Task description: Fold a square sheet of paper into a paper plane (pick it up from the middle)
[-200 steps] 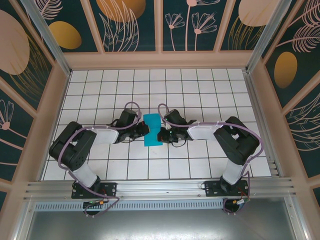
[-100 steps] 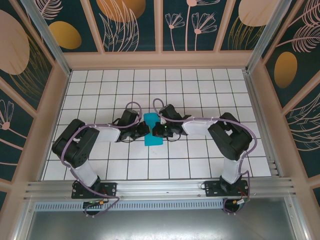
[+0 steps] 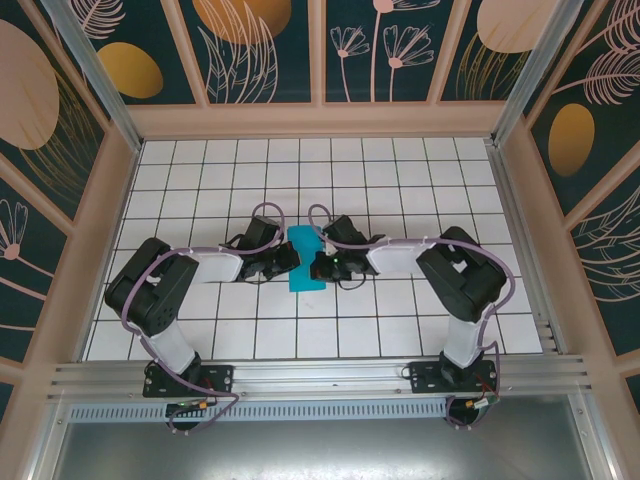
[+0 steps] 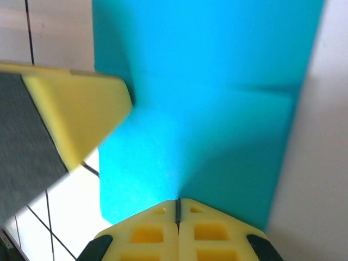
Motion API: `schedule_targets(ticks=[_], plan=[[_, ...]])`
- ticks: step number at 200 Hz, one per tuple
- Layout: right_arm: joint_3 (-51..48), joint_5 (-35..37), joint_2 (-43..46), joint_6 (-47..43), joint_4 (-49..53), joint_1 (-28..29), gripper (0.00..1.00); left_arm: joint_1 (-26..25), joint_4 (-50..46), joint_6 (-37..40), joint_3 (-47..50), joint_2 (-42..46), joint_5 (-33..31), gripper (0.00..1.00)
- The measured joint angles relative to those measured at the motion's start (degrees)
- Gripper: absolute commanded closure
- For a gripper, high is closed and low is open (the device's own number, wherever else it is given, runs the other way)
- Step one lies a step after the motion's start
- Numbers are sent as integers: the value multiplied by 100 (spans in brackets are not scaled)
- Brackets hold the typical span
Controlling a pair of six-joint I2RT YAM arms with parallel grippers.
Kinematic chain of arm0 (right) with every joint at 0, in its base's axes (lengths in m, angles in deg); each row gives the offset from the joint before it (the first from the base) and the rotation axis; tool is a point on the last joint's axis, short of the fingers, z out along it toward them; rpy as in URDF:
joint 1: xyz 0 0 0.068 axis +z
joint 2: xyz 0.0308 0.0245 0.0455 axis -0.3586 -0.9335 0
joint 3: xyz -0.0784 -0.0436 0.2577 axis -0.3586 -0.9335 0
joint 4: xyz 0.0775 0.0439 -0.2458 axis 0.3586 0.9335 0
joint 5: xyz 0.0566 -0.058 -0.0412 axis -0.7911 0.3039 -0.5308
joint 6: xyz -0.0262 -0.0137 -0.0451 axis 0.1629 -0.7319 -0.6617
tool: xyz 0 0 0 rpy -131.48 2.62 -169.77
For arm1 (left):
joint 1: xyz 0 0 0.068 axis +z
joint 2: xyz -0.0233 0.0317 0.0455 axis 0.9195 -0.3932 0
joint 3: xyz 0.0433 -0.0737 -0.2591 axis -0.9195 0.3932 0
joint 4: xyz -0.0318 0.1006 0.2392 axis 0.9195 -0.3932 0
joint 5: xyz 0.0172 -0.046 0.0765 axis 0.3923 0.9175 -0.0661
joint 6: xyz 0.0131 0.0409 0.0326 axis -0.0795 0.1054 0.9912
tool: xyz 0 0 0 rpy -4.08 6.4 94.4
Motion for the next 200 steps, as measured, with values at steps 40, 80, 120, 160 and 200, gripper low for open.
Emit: schedule_targets(ticks=[40, 80, 120, 160, 200], plan=[[-678, -2, 619, -13, 127, -33, 100, 0, -9, -13, -7, 0, 4, 100], [-920, 26, 1084, -9, 385, -153, 100, 0, -37, -11, -39, 7, 46, 91], [-920, 149, 1661, 96, -31, -612, 80, 28, -376, -52, -195, 527, -197, 49], [-920, 168, 1740, 101, -807, -1080, 57, 33, -396, -186, -267, 1360, -625, 20], [-785, -168, 1207, -284, -1263, -1185, 52, 33, -352, -341, 90, 1696, -905, 2]])
